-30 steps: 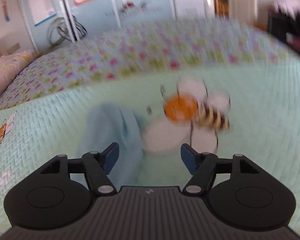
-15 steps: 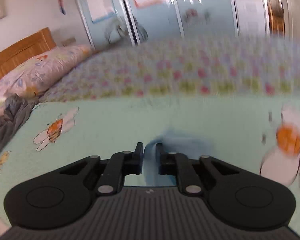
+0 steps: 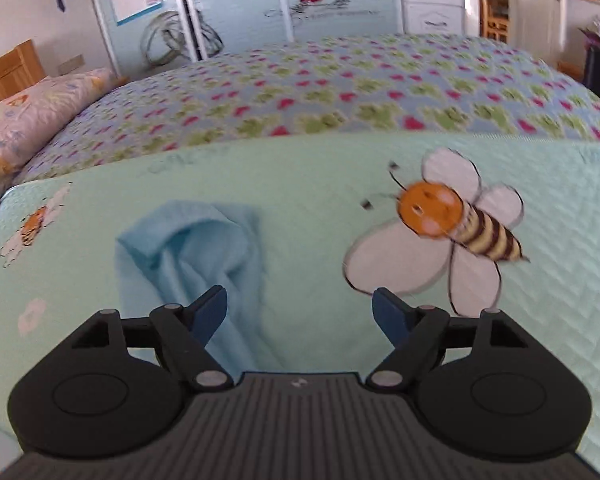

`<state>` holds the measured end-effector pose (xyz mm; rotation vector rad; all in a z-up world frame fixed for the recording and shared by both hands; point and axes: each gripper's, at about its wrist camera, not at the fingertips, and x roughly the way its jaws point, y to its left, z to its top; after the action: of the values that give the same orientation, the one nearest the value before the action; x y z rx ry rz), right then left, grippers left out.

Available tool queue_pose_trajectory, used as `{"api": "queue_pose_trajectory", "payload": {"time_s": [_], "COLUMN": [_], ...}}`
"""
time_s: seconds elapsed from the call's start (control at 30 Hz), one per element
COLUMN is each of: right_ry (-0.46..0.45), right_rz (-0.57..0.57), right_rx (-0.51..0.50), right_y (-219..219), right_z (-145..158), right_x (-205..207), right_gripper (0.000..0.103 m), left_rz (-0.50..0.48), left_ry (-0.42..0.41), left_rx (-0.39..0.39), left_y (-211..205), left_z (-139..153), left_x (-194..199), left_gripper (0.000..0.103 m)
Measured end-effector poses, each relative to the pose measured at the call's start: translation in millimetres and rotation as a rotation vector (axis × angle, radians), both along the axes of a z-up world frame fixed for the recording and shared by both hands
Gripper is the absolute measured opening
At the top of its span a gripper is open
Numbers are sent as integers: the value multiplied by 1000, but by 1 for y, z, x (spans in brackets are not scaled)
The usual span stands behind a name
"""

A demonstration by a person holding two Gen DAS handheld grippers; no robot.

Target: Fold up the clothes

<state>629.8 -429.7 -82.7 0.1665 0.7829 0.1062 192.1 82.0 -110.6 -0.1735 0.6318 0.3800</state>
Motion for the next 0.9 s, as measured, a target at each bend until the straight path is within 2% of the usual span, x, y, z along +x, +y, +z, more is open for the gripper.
{"api": "queue_pose_trajectory", "payload": {"time_s": [0.07,0.13,0.27,0.47,0.57,0.63,0.67,0.8,0.9], "right_ry": [30,30,6,16,12,2,1,-17,-100], "right_rz": [12,35,80,137,159,195,199,105,-21], "right_rx": [10,-4,-40,-85,-127,-184,-201,-188,-184], "right_y": [2,8,22,32,44,57,61,50,27], "right_z": [-11,-18,-19,-19,-20,-20,-20,-9,15], "right_x": [3,1,-7,-9,-9,-10,-9,7,19], "right_gripper": [71,69,64,50,33,9,7,5,2], "left_rz": [0,0,0,0,0,0,0,0,0], "left_ry": [2,2,0,-1,0,-1,-1,-2,1], "left_rx": [3,2,-2,-2,-1,-2,-2,-3,0], "left_y": [0,0,1,1,1,1,1,1,0], "left_z": [0,0,0,1,1,0,0,1,0], "left_x": [1,1,1,1,2,1,1,1,2], "left_gripper": [103,103,103,103,103,103,103,103,103]}}
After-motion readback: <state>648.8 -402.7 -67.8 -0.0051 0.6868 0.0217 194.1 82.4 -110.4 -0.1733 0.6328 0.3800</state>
